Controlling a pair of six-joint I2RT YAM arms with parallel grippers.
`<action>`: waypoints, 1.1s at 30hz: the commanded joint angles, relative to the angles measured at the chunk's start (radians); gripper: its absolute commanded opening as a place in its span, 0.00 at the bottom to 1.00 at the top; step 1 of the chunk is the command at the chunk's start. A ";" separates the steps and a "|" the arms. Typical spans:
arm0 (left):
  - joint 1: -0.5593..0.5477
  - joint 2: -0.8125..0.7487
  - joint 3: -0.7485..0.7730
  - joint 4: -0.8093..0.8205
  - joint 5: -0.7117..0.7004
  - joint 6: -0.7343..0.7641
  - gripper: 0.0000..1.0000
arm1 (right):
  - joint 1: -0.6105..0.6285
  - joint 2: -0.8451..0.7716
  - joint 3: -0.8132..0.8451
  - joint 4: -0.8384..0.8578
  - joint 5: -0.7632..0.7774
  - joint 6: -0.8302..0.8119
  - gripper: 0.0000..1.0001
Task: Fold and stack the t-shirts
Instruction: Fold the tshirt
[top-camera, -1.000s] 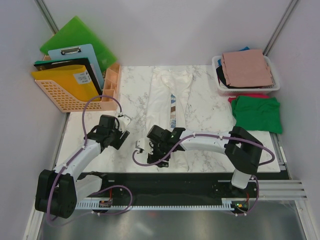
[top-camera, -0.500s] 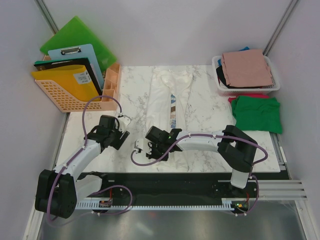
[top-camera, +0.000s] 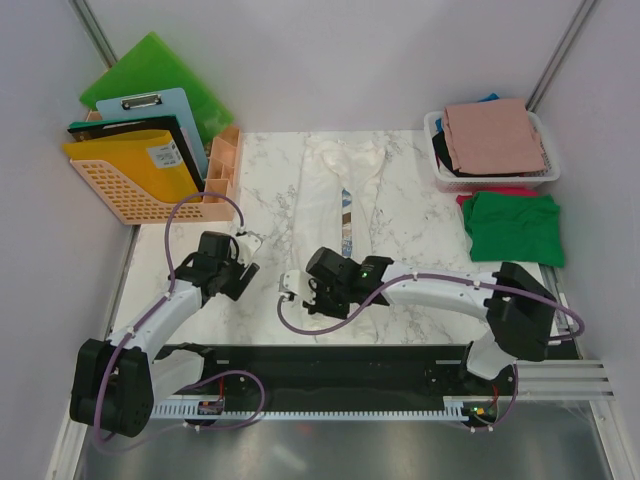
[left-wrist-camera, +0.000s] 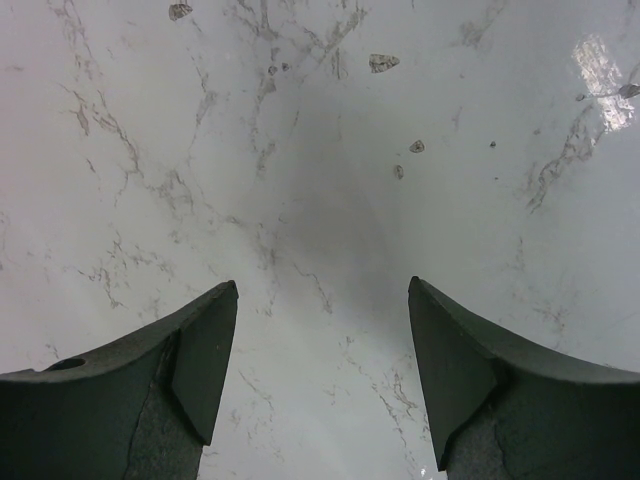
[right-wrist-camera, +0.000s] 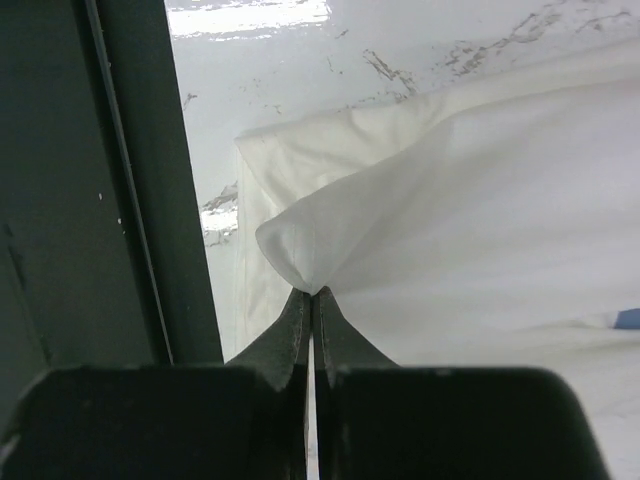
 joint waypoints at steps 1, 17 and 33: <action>0.001 -0.002 0.005 0.039 0.003 0.031 0.76 | 0.008 -0.111 -0.030 -0.040 0.033 0.006 0.00; 0.001 -0.008 0.008 0.035 0.001 0.033 0.76 | 0.006 -0.187 -0.092 -0.083 0.083 -0.031 0.00; 0.001 -0.004 0.005 0.033 0.009 0.036 0.76 | -0.014 -0.260 -0.233 -0.028 0.169 -0.020 0.00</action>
